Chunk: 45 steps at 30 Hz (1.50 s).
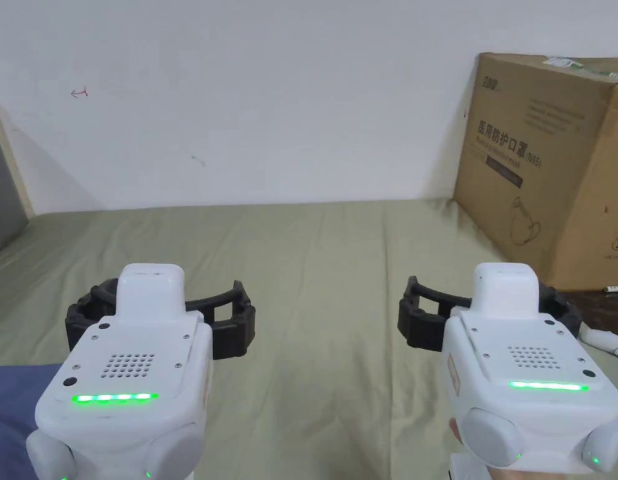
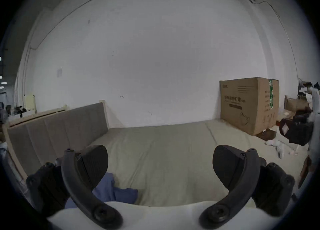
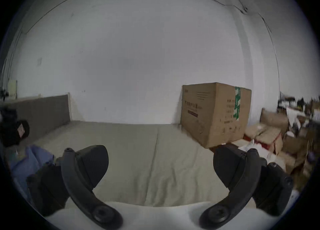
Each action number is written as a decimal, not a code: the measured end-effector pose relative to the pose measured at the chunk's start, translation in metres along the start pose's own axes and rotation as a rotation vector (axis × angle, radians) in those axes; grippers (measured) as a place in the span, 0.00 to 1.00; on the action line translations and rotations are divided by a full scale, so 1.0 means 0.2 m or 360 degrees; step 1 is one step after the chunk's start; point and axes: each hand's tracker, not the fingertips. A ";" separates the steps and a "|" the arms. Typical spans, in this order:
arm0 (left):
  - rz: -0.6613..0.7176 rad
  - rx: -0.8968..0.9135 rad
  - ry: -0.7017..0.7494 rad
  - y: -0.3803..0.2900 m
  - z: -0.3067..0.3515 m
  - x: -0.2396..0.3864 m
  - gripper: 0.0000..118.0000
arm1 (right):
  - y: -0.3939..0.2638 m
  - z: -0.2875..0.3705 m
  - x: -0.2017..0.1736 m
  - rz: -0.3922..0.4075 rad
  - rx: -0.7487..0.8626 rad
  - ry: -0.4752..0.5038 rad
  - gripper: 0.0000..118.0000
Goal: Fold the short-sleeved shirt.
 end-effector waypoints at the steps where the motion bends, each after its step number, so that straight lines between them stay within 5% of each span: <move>1: -0.0026 -0.0021 0.0021 0.02 0.01 0.01 0.97 | 0.02 0.00 -0.02 0.0041 -0.0056 -0.0035 1.00; 2: -0.0066 -0.0105 0.0055 0.03 0.01 0.01 0.87 | 0.03 -0.01 -0.04 0.0088 -0.0107 -0.0071 0.98; 3: -0.0042 -0.0120 0.0055 0.02 0.02 0.01 0.54 | 0.02 0.00 -0.05 0.0120 -0.0059 -0.0050 0.87; 4: -0.0031 -0.0092 0.0046 -0.01 0.03 0.01 0.54 | 0.01 0.01 -0.05 0.0129 -0.0031 -0.0048 0.87; 5: -0.0014 -0.0068 0.0000 -0.03 0.04 -0.01 0.42 | 0.00 0.02 -0.06 0.0125 -0.0045 -0.0067 0.81; 6: -0.0010 -0.0094 0.0013 -0.04 0.03 0.00 0.19 | -0.01 0.03 -0.06 0.0105 -0.0056 -0.0055 0.60; 7: -0.0033 -0.0154 0.0096 -0.05 0.02 0.01 0.00 | -0.03 0.03 -0.04 0.0068 -0.0074 -0.0044 0.19; 8: -0.0057 -0.0124 0.0163 -0.07 0.02 0.02 0.00 | -0.04 0.01 -0.03 0.0010 -0.0144 -0.0043 0.03; 12: 0.0025 -0.0159 0.0022 -0.10 0.01 -0.03 0.00 | -0.06 0.02 0.01 -0.0053 -0.0150 -0.0014 0.01; 36: 0.0070 -0.0148 -0.0019 -0.01 0.03 -0.07 0.00 | 0.02 0.01 -0.08 -0.0049 -0.0162 0.0065 0.00; 45: 0.0125 -0.0122 0.0158 0.02 0.15 -0.29 0.00 | 0.09 -0.04 -0.35 -0.0078 -0.0145 0.0384 0.00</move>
